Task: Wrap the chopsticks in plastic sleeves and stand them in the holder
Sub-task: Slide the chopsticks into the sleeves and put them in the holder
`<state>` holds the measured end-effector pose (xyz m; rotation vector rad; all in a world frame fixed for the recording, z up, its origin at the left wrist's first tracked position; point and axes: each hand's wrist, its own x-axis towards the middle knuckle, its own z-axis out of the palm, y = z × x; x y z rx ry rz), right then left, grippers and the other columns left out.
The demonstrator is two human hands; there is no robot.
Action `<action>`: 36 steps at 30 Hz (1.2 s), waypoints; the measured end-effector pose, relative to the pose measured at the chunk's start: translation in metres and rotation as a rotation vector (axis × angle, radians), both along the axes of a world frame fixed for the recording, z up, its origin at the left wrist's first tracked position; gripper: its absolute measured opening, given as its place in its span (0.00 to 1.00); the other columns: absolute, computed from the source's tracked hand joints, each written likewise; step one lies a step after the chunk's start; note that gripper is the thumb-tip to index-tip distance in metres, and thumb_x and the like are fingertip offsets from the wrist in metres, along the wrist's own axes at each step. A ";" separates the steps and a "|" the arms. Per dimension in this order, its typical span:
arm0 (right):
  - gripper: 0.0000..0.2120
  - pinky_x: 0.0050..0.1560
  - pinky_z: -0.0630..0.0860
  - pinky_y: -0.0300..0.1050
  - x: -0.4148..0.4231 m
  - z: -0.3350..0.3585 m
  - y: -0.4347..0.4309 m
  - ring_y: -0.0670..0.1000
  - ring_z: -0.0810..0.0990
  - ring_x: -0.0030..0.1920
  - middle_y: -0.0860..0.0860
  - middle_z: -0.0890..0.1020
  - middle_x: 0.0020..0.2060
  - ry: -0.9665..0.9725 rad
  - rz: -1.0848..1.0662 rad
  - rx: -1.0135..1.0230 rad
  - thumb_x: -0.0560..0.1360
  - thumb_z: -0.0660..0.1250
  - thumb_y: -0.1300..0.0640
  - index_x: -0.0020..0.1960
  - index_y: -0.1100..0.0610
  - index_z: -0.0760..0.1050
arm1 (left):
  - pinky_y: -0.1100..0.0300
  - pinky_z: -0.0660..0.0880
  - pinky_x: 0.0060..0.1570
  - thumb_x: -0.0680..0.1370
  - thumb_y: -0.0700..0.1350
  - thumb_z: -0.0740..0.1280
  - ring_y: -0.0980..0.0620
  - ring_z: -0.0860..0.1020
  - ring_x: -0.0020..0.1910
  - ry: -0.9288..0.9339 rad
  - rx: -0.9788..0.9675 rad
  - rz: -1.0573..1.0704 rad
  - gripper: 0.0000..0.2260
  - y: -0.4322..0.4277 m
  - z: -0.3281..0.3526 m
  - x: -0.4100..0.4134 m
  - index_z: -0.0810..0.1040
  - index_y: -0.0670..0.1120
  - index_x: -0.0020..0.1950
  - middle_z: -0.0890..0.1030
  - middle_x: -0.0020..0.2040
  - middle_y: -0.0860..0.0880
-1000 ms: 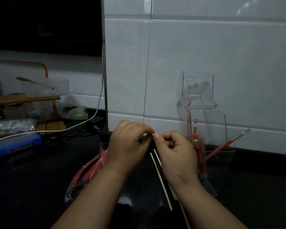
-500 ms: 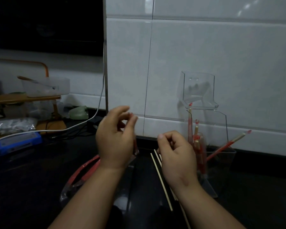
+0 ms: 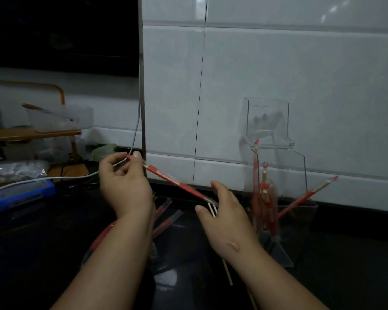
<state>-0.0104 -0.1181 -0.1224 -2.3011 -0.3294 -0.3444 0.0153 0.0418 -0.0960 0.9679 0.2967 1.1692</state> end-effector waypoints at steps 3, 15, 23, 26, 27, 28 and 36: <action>0.14 0.59 0.74 0.46 0.004 -0.001 -0.001 0.48 0.78 0.57 0.44 0.80 0.55 0.019 -0.017 0.007 0.79 0.63 0.45 0.63 0.44 0.73 | 0.62 0.76 0.38 0.76 0.40 0.73 0.53 0.79 0.38 0.052 -0.128 -0.074 0.09 0.006 -0.003 0.006 0.76 0.52 0.46 0.81 0.41 0.50; 0.07 0.40 0.73 0.37 0.000 0.003 0.001 0.41 0.78 0.38 0.43 0.82 0.34 0.071 0.150 -0.001 0.77 0.66 0.49 0.41 0.46 0.78 | 0.62 0.70 0.34 0.76 0.38 0.71 0.55 0.75 0.34 0.056 -0.138 -0.365 0.06 0.006 -0.006 0.010 0.80 0.47 0.41 0.82 0.37 0.48; 0.06 0.43 0.76 0.43 -0.002 0.006 0.000 0.44 0.79 0.38 0.47 0.83 0.36 0.110 0.153 -0.056 0.76 0.68 0.48 0.42 0.49 0.79 | 0.62 0.75 0.37 0.76 0.35 0.70 0.56 0.80 0.37 0.018 -0.209 -0.342 0.08 0.008 -0.007 0.014 0.80 0.48 0.50 0.82 0.39 0.51; 0.06 0.38 0.73 0.38 -0.004 0.005 0.003 0.41 0.76 0.34 0.44 0.79 0.31 0.085 0.173 0.000 0.75 0.69 0.47 0.41 0.47 0.79 | 0.61 0.75 0.38 0.77 0.34 0.69 0.56 0.79 0.36 0.033 -0.162 -0.355 0.07 0.005 -0.006 0.013 0.80 0.47 0.48 0.82 0.38 0.50; 0.06 0.37 0.71 0.35 -0.005 0.005 0.004 0.39 0.75 0.34 0.43 0.78 0.31 0.069 0.181 0.012 0.75 0.69 0.46 0.41 0.46 0.79 | 0.61 0.74 0.37 0.77 0.34 0.69 0.56 0.79 0.36 0.034 -0.144 -0.373 0.07 0.003 -0.006 0.013 0.79 0.47 0.47 0.81 0.39 0.49; 0.05 0.36 0.70 0.33 -0.005 0.006 0.005 0.38 0.75 0.35 0.42 0.78 0.31 0.054 0.189 0.008 0.75 0.69 0.46 0.42 0.45 0.79 | 0.61 0.73 0.36 0.78 0.35 0.69 0.56 0.79 0.37 0.039 -0.128 -0.391 0.07 0.001 -0.006 0.012 0.79 0.47 0.47 0.81 0.39 0.49; 0.04 0.35 0.70 0.31 -0.018 0.020 0.002 0.41 0.76 0.35 0.42 0.77 0.30 -0.229 0.137 0.171 0.76 0.70 0.52 0.42 0.45 0.78 | 0.61 0.67 0.31 0.82 0.46 0.63 0.54 0.73 0.32 0.042 -0.134 -0.516 0.07 -0.002 -0.005 0.010 0.80 0.45 0.51 0.83 0.41 0.48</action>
